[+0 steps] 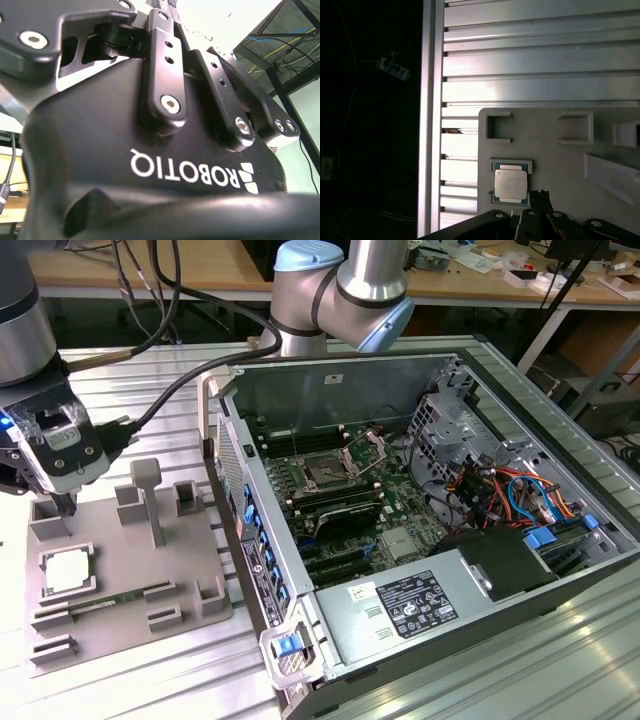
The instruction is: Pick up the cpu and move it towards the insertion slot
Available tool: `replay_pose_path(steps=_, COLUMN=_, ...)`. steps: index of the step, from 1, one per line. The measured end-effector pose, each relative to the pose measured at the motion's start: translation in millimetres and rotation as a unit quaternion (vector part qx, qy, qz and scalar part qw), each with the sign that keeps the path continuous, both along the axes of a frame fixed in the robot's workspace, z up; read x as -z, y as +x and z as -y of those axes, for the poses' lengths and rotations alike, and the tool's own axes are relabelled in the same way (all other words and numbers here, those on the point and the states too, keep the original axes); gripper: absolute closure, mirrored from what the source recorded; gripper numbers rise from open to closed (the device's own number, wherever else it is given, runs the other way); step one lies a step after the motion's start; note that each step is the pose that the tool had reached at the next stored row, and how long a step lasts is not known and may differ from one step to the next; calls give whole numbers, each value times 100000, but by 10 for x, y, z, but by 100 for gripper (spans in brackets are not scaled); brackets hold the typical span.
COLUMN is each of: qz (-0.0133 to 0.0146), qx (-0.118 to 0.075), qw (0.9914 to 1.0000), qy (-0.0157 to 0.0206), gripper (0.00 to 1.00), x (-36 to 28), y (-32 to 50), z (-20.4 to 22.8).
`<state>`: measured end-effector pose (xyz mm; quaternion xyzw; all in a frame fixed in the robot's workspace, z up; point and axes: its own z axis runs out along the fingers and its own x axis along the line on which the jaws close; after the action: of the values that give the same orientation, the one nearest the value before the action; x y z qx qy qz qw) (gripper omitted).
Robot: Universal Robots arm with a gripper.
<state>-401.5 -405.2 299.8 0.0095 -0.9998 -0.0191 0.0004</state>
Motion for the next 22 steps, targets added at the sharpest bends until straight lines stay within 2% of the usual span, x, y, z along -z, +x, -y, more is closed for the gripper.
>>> replay_pose_path(steps=22, qz=-2, qx=4, qw=100000, qy=-1, gripper=89, x=76, y=-1, z=0)
